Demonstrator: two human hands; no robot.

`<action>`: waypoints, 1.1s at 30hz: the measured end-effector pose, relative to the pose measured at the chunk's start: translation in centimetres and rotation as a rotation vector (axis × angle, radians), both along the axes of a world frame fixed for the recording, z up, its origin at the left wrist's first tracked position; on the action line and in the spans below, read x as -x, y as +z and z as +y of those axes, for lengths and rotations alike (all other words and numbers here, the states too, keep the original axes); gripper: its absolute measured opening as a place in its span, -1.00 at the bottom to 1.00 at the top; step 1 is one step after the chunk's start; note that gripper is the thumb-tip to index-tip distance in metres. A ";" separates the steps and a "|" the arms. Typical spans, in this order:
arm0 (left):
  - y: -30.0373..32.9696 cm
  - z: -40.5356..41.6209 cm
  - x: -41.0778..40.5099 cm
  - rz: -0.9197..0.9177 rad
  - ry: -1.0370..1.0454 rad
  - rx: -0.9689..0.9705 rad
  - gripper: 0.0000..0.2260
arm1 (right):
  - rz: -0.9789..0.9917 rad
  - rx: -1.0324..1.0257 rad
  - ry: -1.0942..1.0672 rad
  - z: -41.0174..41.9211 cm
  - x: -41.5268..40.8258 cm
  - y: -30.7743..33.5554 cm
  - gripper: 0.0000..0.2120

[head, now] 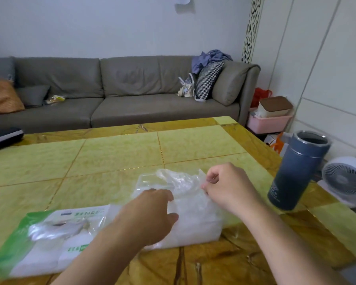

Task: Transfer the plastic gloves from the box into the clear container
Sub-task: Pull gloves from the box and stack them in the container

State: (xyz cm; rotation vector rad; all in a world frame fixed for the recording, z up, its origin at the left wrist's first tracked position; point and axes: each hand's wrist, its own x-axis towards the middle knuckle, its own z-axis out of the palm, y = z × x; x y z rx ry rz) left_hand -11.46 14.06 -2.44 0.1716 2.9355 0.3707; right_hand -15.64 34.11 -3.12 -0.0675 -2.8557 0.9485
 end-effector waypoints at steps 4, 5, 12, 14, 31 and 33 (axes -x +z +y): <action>-0.4 0.2 1.5 -0.124 0.011 0.015 -0.56 | -0.013 -0.115 -0.042 -0.2 0.1 -0.1 -0.82; -0.3 0.3 1.7 -0.157 0.009 0.023 -0.52 | -0.025 -0.139 -0.053 -0.2 0.1 -0.1 -0.83; -0.1 1.2 2.9 -0.228 -0.017 0.091 -0.47 | -0.034 -0.137 0.001 -0.9 -0.5 1.1 -0.75; -0.4 1.6 3.1 -0.205 -0.020 0.122 -0.52 | 0.109 -0.008 0.118 -1.7 -1.4 2.6 -0.75; -0.4 -0.1 3.2 -0.213 -0.102 0.066 -0.44 | -0.341 -0.487 0.262 -5.1 -2.3 1.4 -0.56; 0.1 -0.7 3.1 -0.247 -0.124 0.057 -0.44 | -0.418 -0.526 0.289 -5.4 -1.2 1.1 -0.48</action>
